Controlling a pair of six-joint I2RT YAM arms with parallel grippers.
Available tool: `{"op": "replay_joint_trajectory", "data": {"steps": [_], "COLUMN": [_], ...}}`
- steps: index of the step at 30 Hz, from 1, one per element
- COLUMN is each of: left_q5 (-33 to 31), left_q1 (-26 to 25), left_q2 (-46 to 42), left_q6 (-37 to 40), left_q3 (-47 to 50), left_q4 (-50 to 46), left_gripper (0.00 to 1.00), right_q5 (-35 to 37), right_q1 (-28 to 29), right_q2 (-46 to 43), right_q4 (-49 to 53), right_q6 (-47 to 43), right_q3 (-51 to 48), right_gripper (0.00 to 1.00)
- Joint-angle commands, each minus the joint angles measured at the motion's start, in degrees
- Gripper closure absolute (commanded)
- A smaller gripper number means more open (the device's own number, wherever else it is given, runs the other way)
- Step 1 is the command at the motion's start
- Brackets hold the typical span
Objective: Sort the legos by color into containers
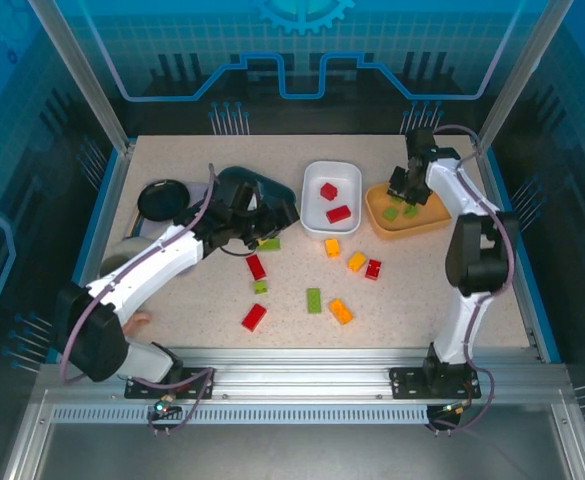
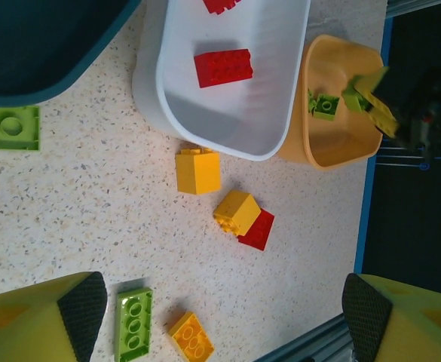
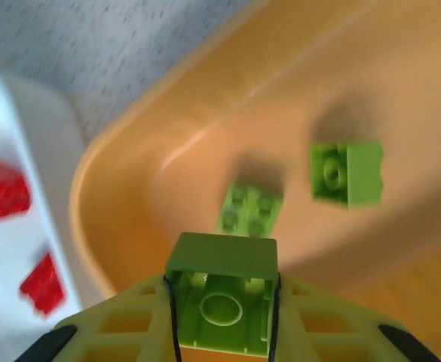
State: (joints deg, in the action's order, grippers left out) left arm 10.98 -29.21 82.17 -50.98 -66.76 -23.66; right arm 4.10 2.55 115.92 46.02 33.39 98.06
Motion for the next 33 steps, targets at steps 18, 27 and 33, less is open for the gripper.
{"op": "replay_joint_trajectory", "data": {"steps": [18, 27, 33], "left_q5": [-4.47, 5.83, 6.73], "left_q1": [0.51, -11.04, -14.48], "left_q2": [2.21, 19.25, 25.71], "left_q6": [2.2, 10.37, 2.67], "left_q3": [0.55, -14.32, -17.81], "left_q4": [-21.21, -22.83, -23.29], "left_gripper": [0.19, 0.2, 0.21], "right_q5": [-1.75, -9.24, -11.26], "right_q1": [9.31, 18.34, 22.98], "right_q2": [-21.82, -42.56, -49.79], "right_q4": [-3.8, 3.42, 9.66], "right_q6": [-7.07, -1.17, -3.21], "right_q3": [-15.65, -41.43, -44.64], "right_gripper": [0.32, 0.29, 0.29]}}
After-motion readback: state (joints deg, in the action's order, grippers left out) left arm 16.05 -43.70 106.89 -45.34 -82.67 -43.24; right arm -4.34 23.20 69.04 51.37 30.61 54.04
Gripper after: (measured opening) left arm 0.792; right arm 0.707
